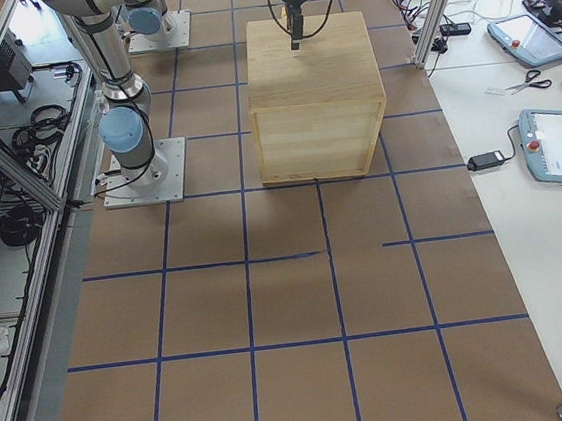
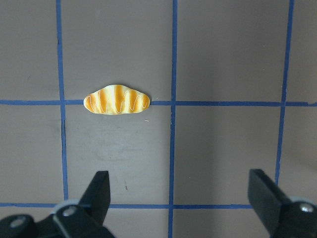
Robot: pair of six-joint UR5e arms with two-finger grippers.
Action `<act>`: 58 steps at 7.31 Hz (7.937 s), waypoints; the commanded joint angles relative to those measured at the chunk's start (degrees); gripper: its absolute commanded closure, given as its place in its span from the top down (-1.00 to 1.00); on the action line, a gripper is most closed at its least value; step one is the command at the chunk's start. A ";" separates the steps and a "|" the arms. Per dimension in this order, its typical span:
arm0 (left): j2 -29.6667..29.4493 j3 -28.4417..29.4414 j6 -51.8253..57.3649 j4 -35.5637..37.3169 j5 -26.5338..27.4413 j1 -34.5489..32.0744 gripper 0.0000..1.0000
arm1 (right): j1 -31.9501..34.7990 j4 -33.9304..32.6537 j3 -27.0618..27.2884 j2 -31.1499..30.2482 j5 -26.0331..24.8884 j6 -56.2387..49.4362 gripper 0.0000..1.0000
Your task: Open upper drawer
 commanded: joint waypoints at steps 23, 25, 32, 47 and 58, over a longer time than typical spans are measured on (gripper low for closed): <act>-8.46 -0.89 -17.80 10.63 -16.82 -10.07 1.00 | -0.06 0.00 0.00 0.00 0.00 0.05 1.00; -11.18 -0.98 -20.48 15.37 -19.50 -14.11 1.00 | -0.06 0.00 0.00 0.00 0.00 0.05 1.00; -17.95 -0.97 -23.38 27.94 -23.55 -20.10 1.00 | 0.02 0.00 0.00 0.00 0.00 -0.04 1.00; -20.60 -3.08 -18.92 32.70 -20.76 -20.72 1.00 | 0.02 0.00 0.00 0.00 0.00 -0.04 1.00; -18.32 -3.35 -8.02 27.44 -14.77 -17.13 1.00 | 0.02 0.00 0.00 0.00 0.00 0.05 1.00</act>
